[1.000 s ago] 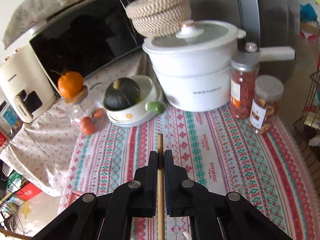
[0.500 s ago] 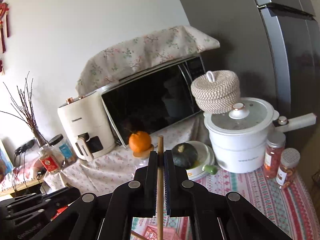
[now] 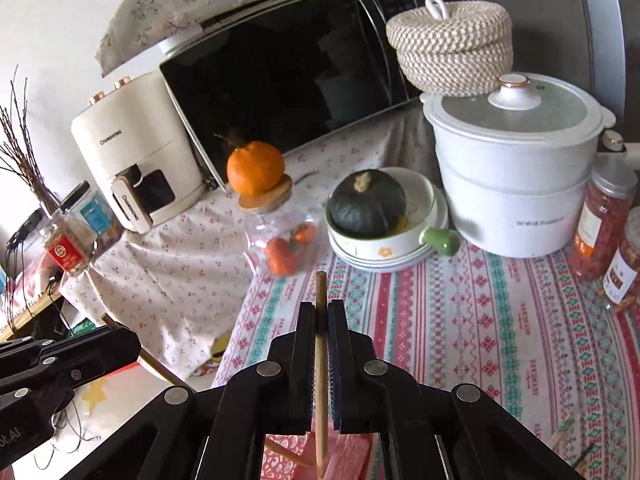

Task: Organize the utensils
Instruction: 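Lower both held chopsticks into the pink basket and open both tools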

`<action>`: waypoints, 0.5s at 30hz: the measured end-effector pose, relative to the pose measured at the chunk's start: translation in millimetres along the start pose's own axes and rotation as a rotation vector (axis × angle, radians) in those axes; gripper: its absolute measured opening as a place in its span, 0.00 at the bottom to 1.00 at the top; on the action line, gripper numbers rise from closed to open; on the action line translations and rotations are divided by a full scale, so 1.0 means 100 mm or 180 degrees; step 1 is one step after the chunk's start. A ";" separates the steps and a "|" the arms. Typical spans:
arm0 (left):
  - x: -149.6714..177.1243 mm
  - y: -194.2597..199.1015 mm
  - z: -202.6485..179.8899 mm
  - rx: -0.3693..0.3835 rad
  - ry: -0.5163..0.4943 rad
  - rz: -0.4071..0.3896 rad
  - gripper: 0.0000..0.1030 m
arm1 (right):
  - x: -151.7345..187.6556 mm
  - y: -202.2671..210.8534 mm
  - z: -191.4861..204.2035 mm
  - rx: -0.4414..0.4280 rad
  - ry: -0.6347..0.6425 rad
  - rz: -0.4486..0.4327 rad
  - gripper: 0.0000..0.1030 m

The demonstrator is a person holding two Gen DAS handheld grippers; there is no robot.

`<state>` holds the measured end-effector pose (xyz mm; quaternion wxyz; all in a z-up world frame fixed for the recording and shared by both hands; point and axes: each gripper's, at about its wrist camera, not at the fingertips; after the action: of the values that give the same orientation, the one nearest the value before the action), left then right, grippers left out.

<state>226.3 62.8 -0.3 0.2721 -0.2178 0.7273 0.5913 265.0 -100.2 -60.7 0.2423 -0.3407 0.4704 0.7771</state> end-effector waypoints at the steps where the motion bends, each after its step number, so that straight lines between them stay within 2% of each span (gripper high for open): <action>1: -0.01 -0.03 0.01 0.0006 0.0009 0.0027 0.04 | 0.01 -0.02 -0.02 -0.0007 -0.0020 0.0023 0.04; 6: -0.04 -0.14 0.01 0.0044 0.0040 0.0109 0.04 | 0.02 -0.11 -0.08 -0.0016 -0.0081 0.0096 0.05; 8: -0.04 -0.15 0.02 0.0065 0.0069 0.0088 0.05 | 0.01 -0.12 -0.09 -0.0047 -0.0119 0.0130 0.09; 15: -0.04 -0.14 0.02 0.0080 0.0087 0.0047 0.06 | 0.00 -0.08 -0.09 -0.0088 -0.0149 0.0156 0.10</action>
<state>238.3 61.9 -8.3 0.2605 -0.2171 0.7398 0.5811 273.0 -104.9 -68.3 0.2295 -0.3141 0.4620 0.7970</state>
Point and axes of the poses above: each gripper's, at about its wrist camera, not at the fingertips, and y roughly against the way its jaws point, z to its left, x to its underside, and after that the axes turned 2 degrees about y, right-handed
